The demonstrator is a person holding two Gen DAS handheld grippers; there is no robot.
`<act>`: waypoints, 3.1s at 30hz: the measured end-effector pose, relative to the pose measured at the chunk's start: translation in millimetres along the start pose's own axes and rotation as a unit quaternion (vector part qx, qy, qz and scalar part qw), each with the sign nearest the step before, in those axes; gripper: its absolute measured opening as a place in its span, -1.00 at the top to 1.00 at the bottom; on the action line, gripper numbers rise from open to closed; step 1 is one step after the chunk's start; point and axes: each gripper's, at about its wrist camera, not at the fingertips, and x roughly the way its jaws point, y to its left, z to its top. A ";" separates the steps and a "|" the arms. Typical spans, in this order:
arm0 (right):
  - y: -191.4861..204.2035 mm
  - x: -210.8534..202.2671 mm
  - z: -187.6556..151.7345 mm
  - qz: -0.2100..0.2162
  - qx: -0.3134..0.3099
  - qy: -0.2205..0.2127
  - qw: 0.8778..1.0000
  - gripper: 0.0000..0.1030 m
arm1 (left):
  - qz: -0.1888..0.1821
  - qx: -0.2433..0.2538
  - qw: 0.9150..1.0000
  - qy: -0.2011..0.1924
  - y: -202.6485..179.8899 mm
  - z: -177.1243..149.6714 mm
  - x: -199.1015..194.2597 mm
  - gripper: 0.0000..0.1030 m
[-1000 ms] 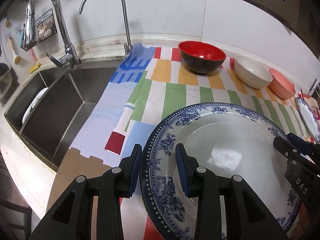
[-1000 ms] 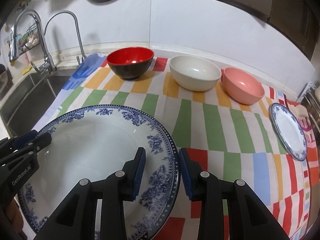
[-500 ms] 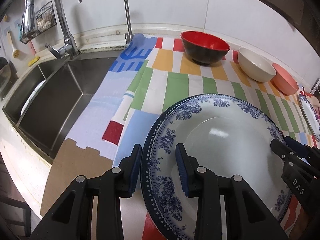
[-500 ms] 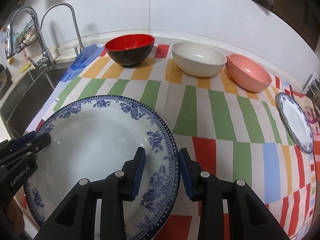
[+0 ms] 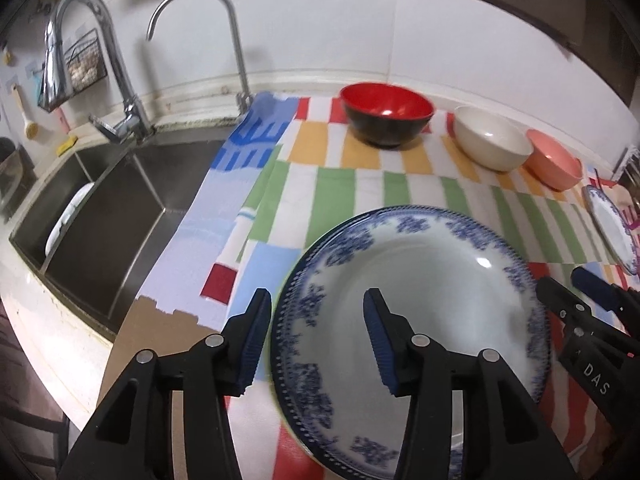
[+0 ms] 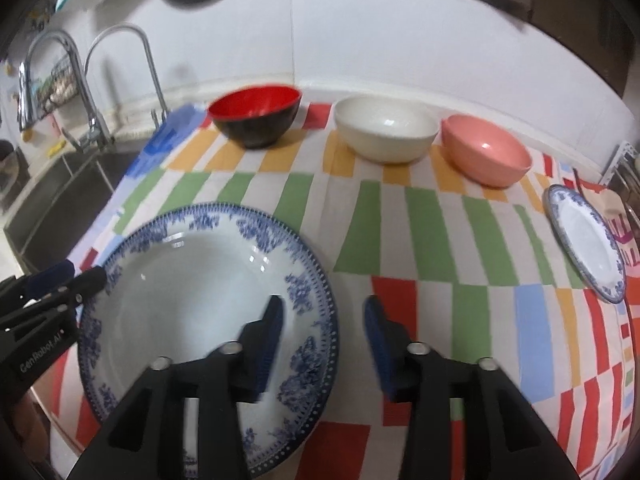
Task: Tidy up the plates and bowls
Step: 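Lower the blue-rimmed plate onto the green plate and open both grippers, then move both grippers to the rim of the small blue-rimmed plate, then close both grippers on the small blue-rimmed plate rim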
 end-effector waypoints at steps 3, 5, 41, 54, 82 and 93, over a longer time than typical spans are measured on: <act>-6.1 -14.2 0.2 -0.016 -0.004 -0.027 1.000 -0.17 | -0.006 0.016 1.000 -0.015 -12.3 4.2 -10.1 -0.06; -12.7 -24.4 0.7 -0.033 -0.008 -0.035 0.999 -0.17 | -0.013 0.023 0.999 -0.025 -22.1 7.0 -16.8 -0.09; -231.3 -115.2 -7.1 -0.180 0.144 -0.085 0.969 -0.35 | -0.183 0.170 0.962 -0.110 -268.7 71.4 -77.0 -0.14; -305.1 -102.3 1.6 -0.222 0.186 -0.100 0.952 -0.35 | -0.212 0.208 0.949 -0.106 -348.2 99.5 -43.2 -0.14; -425.3 16.1 -3.9 -0.211 0.237 -0.041 0.947 -0.34 | -0.181 0.214 0.960 -0.027 -461.2 104.8 88.0 -0.09; -451.5 48.5 -9.9 -0.196 0.261 -0.016 0.945 -0.20 | -0.176 0.222 0.959 -0.007 -483.9 105.0 118.5 -0.06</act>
